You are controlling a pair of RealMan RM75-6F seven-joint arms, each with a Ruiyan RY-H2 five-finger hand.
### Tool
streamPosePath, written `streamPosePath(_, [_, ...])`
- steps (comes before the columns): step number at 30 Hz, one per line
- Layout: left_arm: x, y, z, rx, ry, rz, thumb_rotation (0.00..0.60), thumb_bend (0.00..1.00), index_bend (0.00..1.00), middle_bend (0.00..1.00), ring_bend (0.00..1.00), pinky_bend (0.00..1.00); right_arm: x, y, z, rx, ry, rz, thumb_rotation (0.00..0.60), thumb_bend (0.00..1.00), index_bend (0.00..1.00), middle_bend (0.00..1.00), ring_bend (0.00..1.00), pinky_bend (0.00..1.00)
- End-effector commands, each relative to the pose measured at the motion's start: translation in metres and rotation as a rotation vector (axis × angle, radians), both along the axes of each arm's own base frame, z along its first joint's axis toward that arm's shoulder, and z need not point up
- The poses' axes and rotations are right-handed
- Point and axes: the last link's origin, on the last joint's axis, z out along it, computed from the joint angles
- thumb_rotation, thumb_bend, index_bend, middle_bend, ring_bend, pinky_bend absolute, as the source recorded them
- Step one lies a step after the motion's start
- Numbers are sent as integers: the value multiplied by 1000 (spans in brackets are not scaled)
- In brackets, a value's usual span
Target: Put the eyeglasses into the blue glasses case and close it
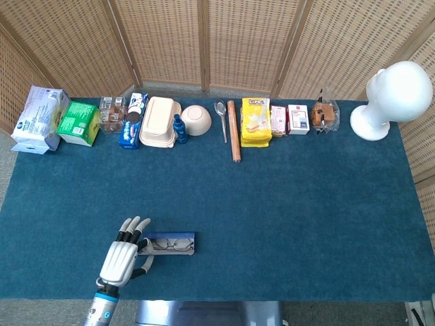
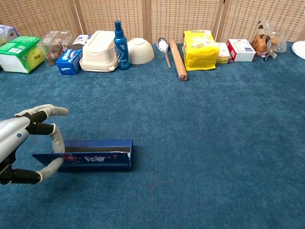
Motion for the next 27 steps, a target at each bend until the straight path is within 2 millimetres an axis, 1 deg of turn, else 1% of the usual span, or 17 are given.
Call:
streamPosePath(1, [2, 5, -1, 2, -29, 22, 572, 446, 603, 117, 0, 11, 0, 0, 0, -1, 0, -2, 527, 369, 0, 273, 73, 190])
streamPosePath(13, [-3, 25, -7, -32, -52, 103, 570, 444, 598, 111, 0, 11, 2, -1, 0, -2, 6, -6, 528, 368, 0, 273, 72, 190])
streamPosePath(18, [-4, 33, -5, -65, -39, 126, 567, 443, 587, 101, 0, 7, 3, -1, -1, -5, 8, -9, 522, 369, 0, 273, 73, 190])
streamPosePath(22, [-2, 44, -1, -74, -44, 139, 569, 445, 584, 99, 0, 5, 5, -2, -2, -8, 9, -12, 522, 368, 0, 273, 73, 190])
streamPosePath(27, [0, 49, 1, -77, -52, 141, 569, 445, 584, 99, 0, 8, 6, -2, -2, -9, 12, -13, 518, 369, 0, 273, 73, 190])
